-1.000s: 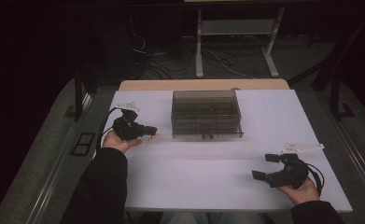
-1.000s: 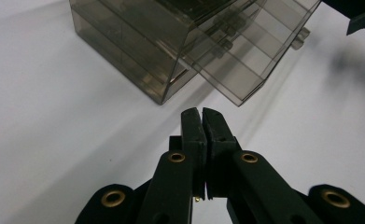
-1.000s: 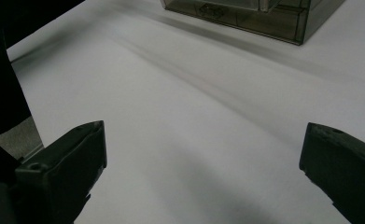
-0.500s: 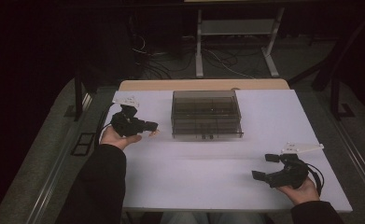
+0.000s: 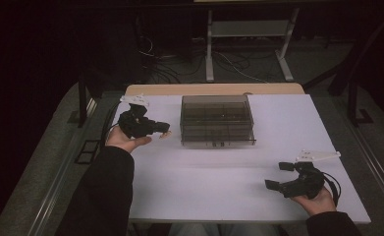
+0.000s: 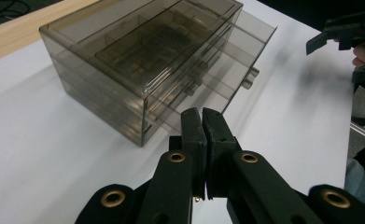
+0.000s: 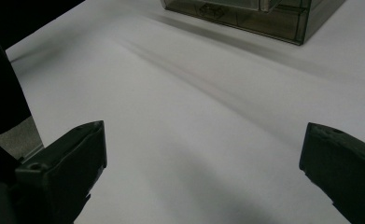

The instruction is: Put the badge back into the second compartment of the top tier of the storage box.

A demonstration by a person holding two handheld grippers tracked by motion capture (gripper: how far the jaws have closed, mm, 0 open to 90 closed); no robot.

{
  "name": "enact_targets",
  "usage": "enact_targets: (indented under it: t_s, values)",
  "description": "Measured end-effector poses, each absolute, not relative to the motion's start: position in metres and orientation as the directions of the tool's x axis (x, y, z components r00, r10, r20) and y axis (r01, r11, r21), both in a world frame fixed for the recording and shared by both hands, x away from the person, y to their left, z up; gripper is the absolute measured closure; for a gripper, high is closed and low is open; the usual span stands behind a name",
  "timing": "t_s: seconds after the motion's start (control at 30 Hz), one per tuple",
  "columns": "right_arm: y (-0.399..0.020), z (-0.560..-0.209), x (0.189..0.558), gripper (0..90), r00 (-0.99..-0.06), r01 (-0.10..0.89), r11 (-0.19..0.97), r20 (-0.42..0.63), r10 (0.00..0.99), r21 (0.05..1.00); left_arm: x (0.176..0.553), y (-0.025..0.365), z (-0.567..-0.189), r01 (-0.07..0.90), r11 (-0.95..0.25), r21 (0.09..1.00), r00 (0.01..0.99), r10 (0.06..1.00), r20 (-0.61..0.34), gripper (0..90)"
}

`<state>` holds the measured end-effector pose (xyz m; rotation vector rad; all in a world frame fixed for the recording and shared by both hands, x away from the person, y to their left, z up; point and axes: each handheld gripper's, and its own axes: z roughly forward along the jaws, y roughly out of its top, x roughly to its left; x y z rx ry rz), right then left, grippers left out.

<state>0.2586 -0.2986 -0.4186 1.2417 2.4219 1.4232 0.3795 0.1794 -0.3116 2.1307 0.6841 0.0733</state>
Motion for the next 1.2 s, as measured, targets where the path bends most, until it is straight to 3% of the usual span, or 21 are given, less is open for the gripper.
enact_targets:
  t_s: [1.2]
  values:
    - [-0.299, -0.418, 0.258, 0.0, -0.671, 0.602, 0.242, 0.318, 0.670, 0.761, 0.388, 0.125, -0.293, 0.365, -0.516, 0.775, 0.900, 0.409, -0.151, 88.0]
